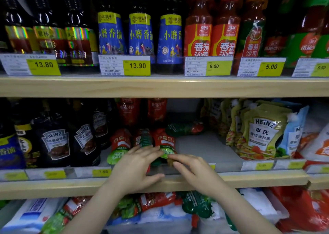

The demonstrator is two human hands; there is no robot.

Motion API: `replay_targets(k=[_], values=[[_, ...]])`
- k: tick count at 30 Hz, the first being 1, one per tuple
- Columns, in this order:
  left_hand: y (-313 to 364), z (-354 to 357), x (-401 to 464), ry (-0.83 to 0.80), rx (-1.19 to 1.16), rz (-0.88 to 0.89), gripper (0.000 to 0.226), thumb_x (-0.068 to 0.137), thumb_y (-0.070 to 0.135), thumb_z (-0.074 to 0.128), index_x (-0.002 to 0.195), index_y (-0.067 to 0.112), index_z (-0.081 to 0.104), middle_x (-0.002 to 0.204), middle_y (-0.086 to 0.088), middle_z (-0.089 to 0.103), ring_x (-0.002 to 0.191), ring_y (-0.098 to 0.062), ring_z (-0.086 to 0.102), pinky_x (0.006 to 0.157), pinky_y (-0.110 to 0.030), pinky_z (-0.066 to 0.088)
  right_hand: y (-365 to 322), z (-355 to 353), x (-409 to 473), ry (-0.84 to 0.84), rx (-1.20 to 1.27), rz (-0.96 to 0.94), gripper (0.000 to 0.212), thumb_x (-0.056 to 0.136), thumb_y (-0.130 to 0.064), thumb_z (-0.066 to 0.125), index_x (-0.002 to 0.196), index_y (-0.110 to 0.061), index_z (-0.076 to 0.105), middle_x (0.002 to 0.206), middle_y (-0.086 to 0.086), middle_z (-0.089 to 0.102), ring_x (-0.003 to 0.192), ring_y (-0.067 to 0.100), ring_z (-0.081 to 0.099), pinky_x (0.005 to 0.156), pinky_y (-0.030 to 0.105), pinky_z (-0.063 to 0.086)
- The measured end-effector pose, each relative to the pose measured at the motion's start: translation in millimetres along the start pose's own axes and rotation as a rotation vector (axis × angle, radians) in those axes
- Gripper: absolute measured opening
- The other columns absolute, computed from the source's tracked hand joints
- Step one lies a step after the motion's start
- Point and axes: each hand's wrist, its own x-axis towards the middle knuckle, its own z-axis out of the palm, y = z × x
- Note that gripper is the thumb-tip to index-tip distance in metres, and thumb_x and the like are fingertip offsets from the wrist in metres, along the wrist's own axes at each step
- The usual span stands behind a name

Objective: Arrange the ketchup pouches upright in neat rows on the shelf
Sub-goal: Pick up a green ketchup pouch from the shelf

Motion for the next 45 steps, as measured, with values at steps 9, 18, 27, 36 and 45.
replay_targets(k=[9, 18, 27, 36, 45], values=[[-1.9, 7.1, -8.3, 0.076, 0.063, -0.02, 0.051, 0.08, 0.054, 0.055, 0.126, 0.031, 0.057, 0.132, 0.011, 0.057, 0.122, -0.006, 0.052, 0.106, -0.031, 0.032, 20.7, 8.9, 82.9, -0.066, -0.108, 0.004, 0.045, 0.096, -0.02, 0.04, 0.141, -0.022, 0.035, 0.153, 0.0, 0.027, 0.141, 0.017, 0.022, 0.115, 0.028, 0.016], [-2.4, 8.6, -12.4, 0.098, 0.066, -0.05, 0.051, 0.078, 0.054, 0.058, 0.123, 0.03, 0.059, 0.13, 0.012, 0.058, 0.12, -0.003, 0.053, 0.106, -0.029, 0.032, 17.0, 17.3, 95.6, -0.071, -0.085, 0.026, 0.04, 0.098, -0.014, 0.037, 0.137, -0.017, 0.041, 0.147, 0.003, 0.038, 0.137, 0.021, 0.028, 0.109, 0.021, 0.014], [-0.9, 12.2, -13.7, 0.116, 0.08, -0.061, 0.054, 0.075, 0.056, 0.062, 0.122, 0.03, 0.06, 0.128, 0.011, 0.06, 0.116, -0.006, 0.056, 0.102, -0.031, 0.038, 10.6, -17.4, 29.9, -0.041, 0.041, 0.098, 0.029, 0.085, -0.013, 0.064, 0.113, -0.013, 0.066, 0.117, 0.001, 0.066, 0.103, 0.002, 0.056, 0.087, 0.004, 0.04], [4.7, 4.0, -15.2, 0.07, 0.096, -0.063, 0.059, 0.073, 0.055, 0.064, 0.125, 0.028, 0.058, 0.13, 0.009, 0.059, 0.117, -0.009, 0.056, 0.102, -0.032, 0.037, 9.5, -8.0, 38.1, 0.106, -0.045, 0.427, 0.029, 0.071, -0.009, 0.069, 0.1, -0.013, 0.069, 0.106, 0.006, 0.068, 0.095, 0.02, 0.062, 0.084, 0.029, 0.051], [33.9, 0.2, 8.2, 0.139, 0.057, 0.056, 0.058, 0.08, 0.058, 0.051, 0.128, 0.026, 0.055, 0.131, 0.006, 0.056, 0.122, -0.014, 0.049, 0.106, -0.034, 0.034, 5.5, -18.4, 39.3, 0.004, -0.191, 0.753, 0.045, 0.068, -0.04, 0.067, 0.106, -0.017, 0.057, 0.111, 0.006, 0.06, 0.103, 0.028, 0.058, 0.077, 0.031, 0.047]])
